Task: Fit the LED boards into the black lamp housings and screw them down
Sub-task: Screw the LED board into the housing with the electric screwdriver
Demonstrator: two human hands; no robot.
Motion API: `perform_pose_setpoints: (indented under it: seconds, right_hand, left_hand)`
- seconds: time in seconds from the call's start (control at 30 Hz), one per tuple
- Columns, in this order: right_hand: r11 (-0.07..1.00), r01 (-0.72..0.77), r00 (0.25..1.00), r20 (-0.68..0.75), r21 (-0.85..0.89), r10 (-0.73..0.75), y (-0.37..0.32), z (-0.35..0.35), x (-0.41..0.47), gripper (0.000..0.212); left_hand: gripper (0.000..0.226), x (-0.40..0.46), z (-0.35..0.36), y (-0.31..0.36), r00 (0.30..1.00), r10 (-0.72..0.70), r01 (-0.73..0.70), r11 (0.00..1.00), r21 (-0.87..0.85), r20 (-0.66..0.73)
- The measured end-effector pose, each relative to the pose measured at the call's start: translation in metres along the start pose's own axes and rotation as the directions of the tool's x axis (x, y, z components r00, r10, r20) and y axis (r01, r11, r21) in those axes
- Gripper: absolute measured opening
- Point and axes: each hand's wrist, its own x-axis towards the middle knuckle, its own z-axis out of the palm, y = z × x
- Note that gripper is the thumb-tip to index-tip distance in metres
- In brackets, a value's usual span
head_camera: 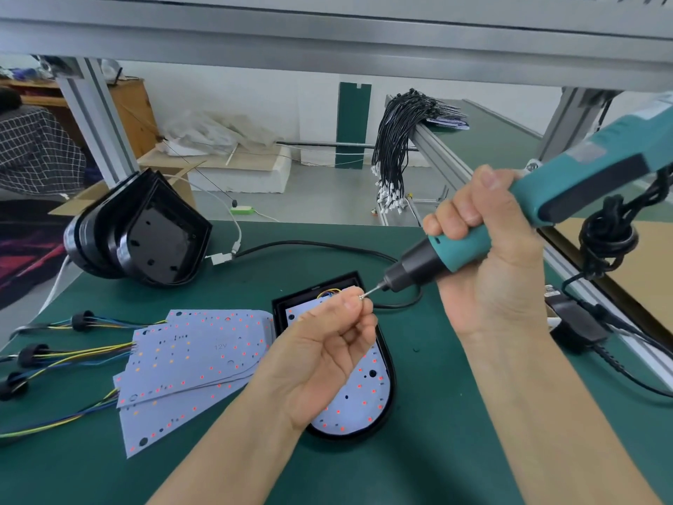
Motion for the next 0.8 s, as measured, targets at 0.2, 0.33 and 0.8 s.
perform_pose_setpoints:
  seconds: [0.2,0.33,0.8]
  right_hand:
    - [0.997,0.079,0.996,-0.030,-0.011,-0.079,0.006,-0.002,-0.002,0.030]
    - [0.994,0.109,0.988,-0.105,-0.029,-0.111,0.013,-0.004,-0.005,0.031]
    - [0.994,0.100,0.982,-0.159,-0.038,-0.105,0.024,-0.014,-0.004,0.033]
  left_hand:
    - [0.015,0.006,0.004,-0.002,0.975,0.211,-0.200,0.971,0.133,-0.075]
    - [0.015,0.008,0.003,-0.003,0.957,0.269,-0.250,0.955,0.159,-0.107]
    - [0.012,0.015,-0.004,-0.001,0.944,0.302,-0.265,0.935,0.235,-0.135]
